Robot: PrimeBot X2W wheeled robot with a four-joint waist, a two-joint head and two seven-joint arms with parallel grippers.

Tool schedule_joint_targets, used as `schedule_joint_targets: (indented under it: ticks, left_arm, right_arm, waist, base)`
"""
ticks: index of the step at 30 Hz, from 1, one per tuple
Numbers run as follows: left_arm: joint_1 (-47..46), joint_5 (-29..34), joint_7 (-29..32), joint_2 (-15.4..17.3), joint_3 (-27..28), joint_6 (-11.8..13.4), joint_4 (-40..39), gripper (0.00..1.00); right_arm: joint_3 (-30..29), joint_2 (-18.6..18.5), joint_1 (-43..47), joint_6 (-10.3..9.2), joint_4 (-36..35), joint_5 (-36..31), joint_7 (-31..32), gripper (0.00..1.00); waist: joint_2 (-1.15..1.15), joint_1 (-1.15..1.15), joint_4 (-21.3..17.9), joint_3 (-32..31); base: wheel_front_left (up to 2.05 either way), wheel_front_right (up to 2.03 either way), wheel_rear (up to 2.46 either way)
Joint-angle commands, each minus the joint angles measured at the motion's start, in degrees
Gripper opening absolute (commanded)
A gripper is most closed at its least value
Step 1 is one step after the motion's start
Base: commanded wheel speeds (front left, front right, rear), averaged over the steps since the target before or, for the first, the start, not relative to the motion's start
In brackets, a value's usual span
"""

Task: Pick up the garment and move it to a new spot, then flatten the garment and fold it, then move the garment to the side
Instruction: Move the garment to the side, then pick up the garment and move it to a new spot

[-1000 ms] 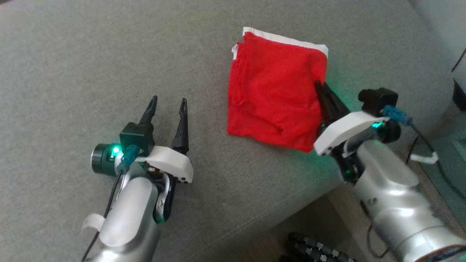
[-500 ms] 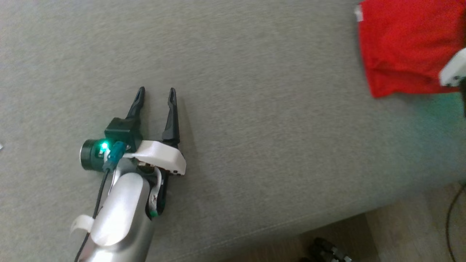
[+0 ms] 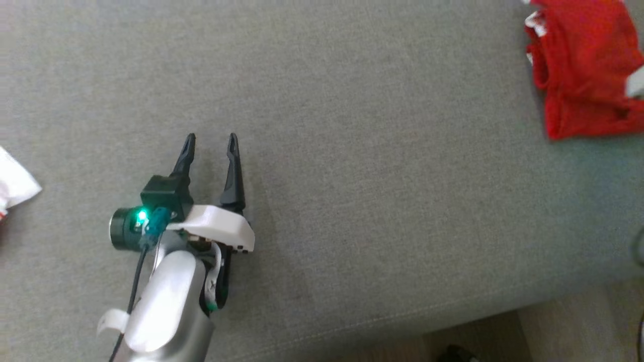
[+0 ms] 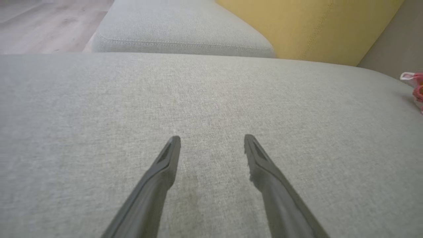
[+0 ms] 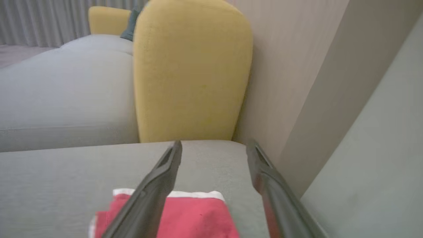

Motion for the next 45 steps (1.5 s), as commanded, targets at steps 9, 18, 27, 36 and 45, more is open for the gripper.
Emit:
schedule_joint_targets:
  ticks: [9,18,27,36,45]
  left_arm:
    - [4.0,-0.8,-0.3,0.6,3.0,1.8,-3.3,1.0]
    - [8.4,-0.1,-0.3,0.6,6.3,2.6,-4.2,1.0]
    - [12.5,0.2,-0.3,0.6,9.0,3.2,-5.2,1.0]
    - [13.6,-1.1,-0.3,0.6,9.7,3.4,-6.5,1.0]
    - [15.0,-2.2,-0.3,0.6,10.2,4.0,-8.2,1.0]
  right_arm:
    - [2.9,10.0,13.5,-0.05,-15.2,3.3,-0.6,1.0]
    - [7.6,15.0,26.2,-0.05,-21.0,5.6,-0.6,1.0]
    - [9.6,16.5,34.1,-0.05,-21.2,5.6,-0.6,1.0]
    - [10.7,16.6,35.1,-0.05,-21.8,6.2,-0.6,1.0]
    - [13.4,16.6,35.7,-0.05,-21.7,6.8,-0.6,1.0]
  waist:
    - [0.0,0.0,5.4,-7.4]
    - [0.0,0.0,9.6,-11.9]
    - [0.0,0.0,10.7,-15.9]
    - [0.0,0.0,13.3,-16.2]
    - [0.0,0.0,26.8,-16.2]
  base:
    - [0.0,0.0,0.0]
    - [0.0,0.0,0.0]
    - [0.0,0.0,0.0]
    - [0.0,0.0,0.0]
    - [0.0,0.0,0.0]
